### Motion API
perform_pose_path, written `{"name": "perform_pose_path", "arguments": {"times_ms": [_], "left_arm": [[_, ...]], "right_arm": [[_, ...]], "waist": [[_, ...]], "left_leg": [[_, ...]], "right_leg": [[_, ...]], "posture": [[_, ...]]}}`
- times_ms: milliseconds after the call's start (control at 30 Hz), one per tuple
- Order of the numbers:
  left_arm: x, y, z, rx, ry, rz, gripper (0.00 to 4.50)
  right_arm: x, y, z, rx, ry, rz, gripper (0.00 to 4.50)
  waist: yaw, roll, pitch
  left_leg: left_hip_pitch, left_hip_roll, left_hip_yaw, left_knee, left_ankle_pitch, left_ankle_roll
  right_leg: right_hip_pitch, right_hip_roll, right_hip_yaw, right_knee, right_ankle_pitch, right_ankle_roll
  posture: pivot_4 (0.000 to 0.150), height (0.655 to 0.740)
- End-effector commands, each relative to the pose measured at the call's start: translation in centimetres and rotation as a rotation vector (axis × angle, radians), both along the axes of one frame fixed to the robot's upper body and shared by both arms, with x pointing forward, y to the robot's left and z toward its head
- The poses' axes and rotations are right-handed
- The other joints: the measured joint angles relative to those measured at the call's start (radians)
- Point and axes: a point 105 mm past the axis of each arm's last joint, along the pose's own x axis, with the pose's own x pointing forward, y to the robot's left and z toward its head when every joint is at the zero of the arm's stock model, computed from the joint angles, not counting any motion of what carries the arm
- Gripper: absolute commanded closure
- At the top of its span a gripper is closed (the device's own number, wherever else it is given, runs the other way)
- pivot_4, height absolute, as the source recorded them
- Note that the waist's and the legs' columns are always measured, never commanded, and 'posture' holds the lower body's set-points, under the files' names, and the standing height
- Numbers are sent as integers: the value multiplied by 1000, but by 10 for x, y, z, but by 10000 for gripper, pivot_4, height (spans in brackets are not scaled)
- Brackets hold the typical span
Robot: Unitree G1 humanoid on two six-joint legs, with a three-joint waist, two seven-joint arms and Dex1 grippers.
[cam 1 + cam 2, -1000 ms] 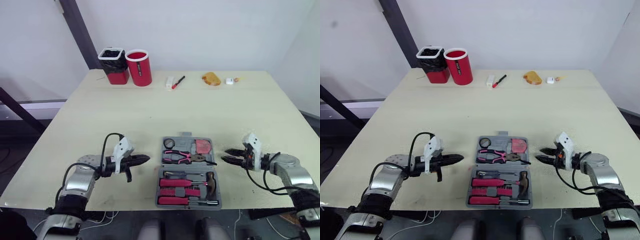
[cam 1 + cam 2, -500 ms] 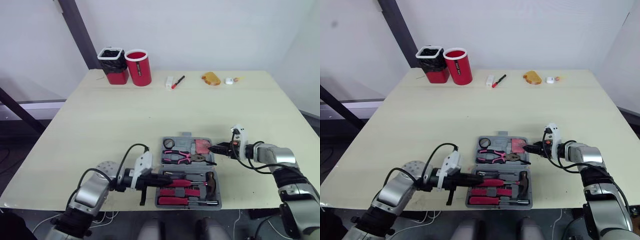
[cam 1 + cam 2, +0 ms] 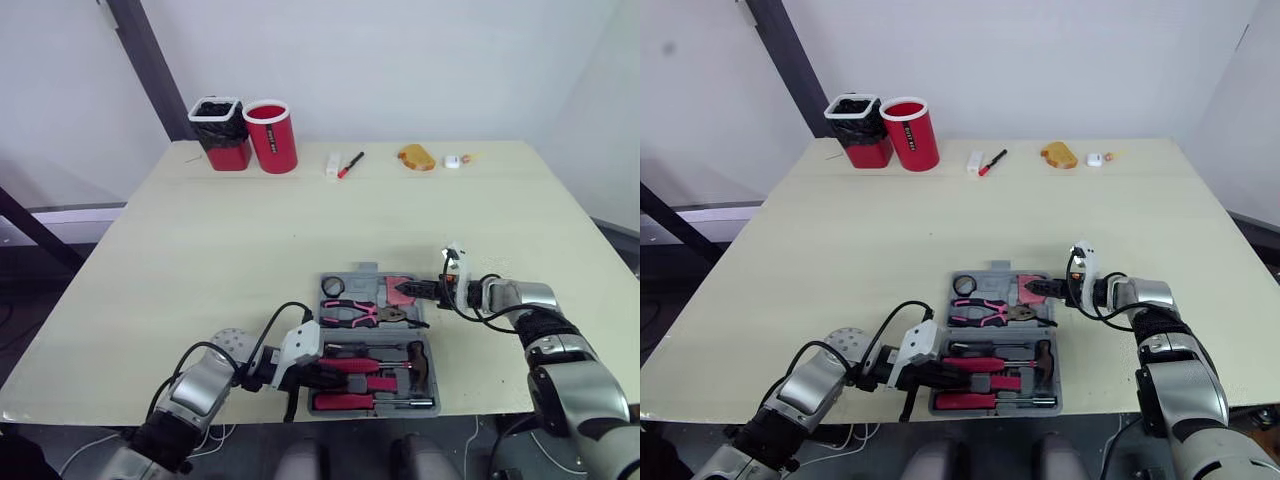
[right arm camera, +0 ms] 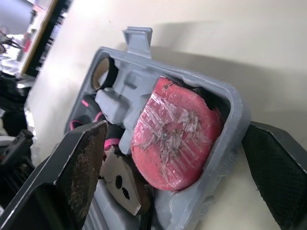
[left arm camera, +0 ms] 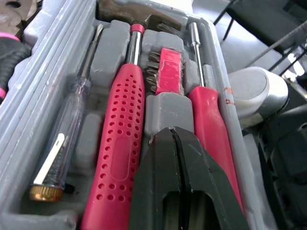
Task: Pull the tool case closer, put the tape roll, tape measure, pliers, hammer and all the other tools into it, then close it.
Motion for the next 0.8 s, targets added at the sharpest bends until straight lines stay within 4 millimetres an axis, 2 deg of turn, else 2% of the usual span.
{"name": "perform_pose_path", "arguments": {"times_ms": [33,267,400,533,667,800], "left_arm": [[-6,3,-17,57,37,4,45000],[-4,4,-18,54,32,14,45000],[-4,4,-17,46,21,21,45000],[2,3,-5,-11,-10,60,45000],[4,0,16,-98,-58,87,45000],[1,17,39,-135,-79,164,45000]], "right_arm": [[-2,15,8,98,-16,54,256],[5,10,27,197,-128,40,256],[-1,9,42,274,-188,99,256],[-16,4,55,345,-208,180,256],[-38,0,68,401,-191,279,256],[-69,-2,76,404,-172,390,256]], "waist": [[-1,0,0],[-3,1,0],[-3,1,0],[1,2,0],[6,2,0],[6,2,1]], "left_leg": [[0,0,0,0,0,0],[0,0,0,0,0,0],[0,0,0,0,0,0],[-1,0,-1,0,0,0],[-1,0,-2,0,0,0],[-2,0,-4,0,0,0]], "right_leg": [[0,0,0,0,0,0],[0,0,0,0,0,0],[0,0,0,0,0,0],[0,0,0,0,0,0],[0,-1,0,0,0,0],[-1,-1,-1,0,0,0]], "posture": [[1500,7371],[1500,7371],[1500,7371],[1500,7371],[1500,7371],[1500,7371]]}}
